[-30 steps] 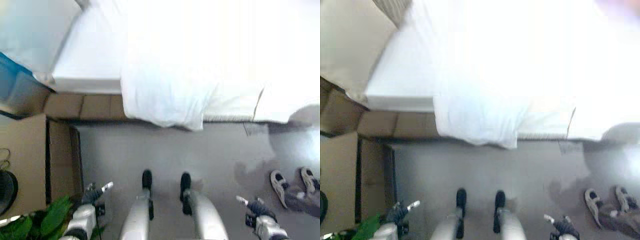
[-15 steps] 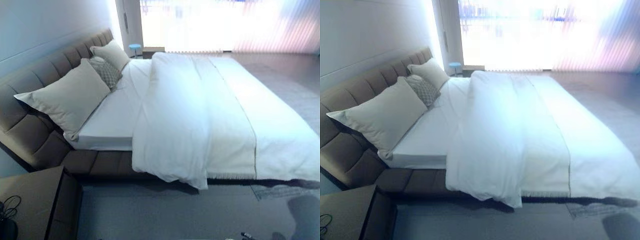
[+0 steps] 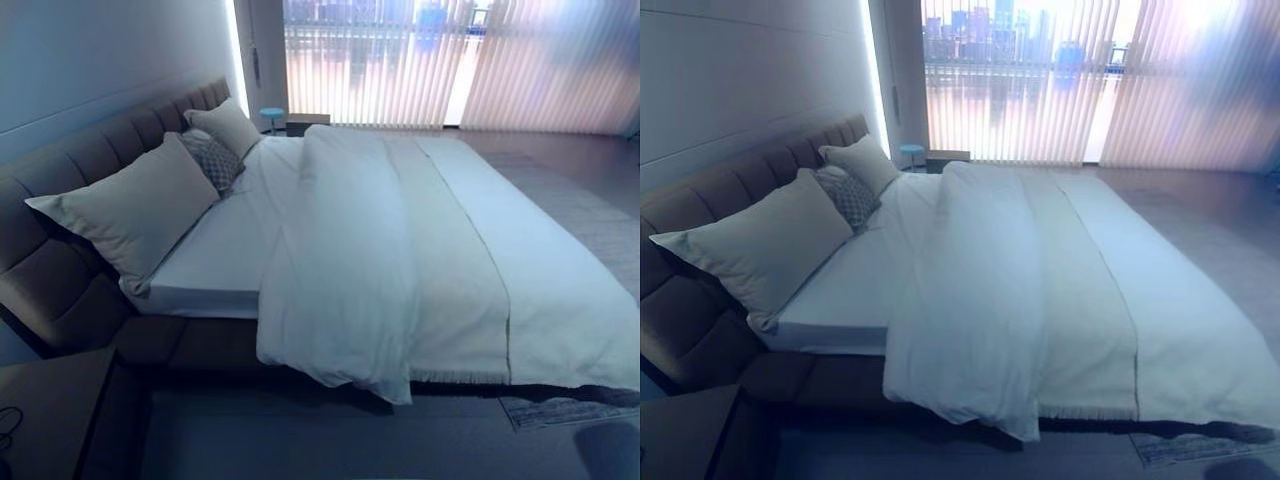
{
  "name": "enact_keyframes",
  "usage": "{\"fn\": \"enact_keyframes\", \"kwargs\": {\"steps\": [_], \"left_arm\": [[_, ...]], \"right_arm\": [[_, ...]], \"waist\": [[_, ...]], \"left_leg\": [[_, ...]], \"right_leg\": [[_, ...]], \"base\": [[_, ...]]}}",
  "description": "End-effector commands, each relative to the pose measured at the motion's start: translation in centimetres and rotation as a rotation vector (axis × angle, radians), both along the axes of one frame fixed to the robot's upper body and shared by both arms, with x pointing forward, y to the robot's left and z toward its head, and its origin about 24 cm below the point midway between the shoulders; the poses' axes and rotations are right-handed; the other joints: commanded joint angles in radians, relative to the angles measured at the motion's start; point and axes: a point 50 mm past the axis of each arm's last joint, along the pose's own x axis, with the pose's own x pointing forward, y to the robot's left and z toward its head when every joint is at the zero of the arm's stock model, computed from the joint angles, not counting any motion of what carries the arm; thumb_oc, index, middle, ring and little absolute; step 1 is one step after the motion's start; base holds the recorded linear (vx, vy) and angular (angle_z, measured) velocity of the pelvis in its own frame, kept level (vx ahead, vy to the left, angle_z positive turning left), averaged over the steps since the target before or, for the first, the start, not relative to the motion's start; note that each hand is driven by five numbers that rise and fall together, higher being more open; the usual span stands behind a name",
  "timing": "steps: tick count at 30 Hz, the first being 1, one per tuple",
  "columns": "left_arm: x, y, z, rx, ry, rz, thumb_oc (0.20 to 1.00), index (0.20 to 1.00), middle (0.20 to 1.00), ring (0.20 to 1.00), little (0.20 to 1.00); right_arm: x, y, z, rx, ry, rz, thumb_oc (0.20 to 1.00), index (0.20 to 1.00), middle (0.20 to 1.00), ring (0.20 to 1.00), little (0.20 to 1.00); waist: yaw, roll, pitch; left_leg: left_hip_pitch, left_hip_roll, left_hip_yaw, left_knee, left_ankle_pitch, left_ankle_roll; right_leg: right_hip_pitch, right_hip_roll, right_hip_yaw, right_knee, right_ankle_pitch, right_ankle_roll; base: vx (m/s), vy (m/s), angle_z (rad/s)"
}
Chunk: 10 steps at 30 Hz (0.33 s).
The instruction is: Make the bed
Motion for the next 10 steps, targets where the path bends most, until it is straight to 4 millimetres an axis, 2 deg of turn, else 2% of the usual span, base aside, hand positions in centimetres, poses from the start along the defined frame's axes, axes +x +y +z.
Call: {"fn": "enact_keyframes", "kwargs": {"steps": [1, 10], "left_arm": [[2.86, -0.35, 0.51, 0.008, -0.062, -0.035, 1.000, 1.000, 1.000, 1.000, 1.000], [2.18, -0.64, 0.26, -0.019, -0.047, 0.004, 1.000, 1.000, 1.000, 1.000, 1.000]], "right_arm": [[2.63, -0.62, 0.60, -0.043, -0.033, 0.064, 1.000, 1.000, 1.000, 1.000, 1.000], [2.46, -0.64, 0.55, -0.042, -0.023, 0.074, 1.000, 1.000, 1.000, 1.000, 1.000]], "waist": [[-0.002, 0.001, 0.045], [-0.001, 0.002, 0.042]], "left_leg": [[0.007, -0.076, 0.019, 0.008, -0.041, 0.011], [0.024, -0.076, 0.018, 0.008, -0.050, 0.007]], "right_leg": [[0.041, 0.027, -0.002, 0.027, -0.075, 0.078], [0.066, 0.026, -0.005, 0.011, -0.077, 0.079]], "base": [[0.00, 0.000, 0.00], [0.00, 0.000, 0.00]]}}
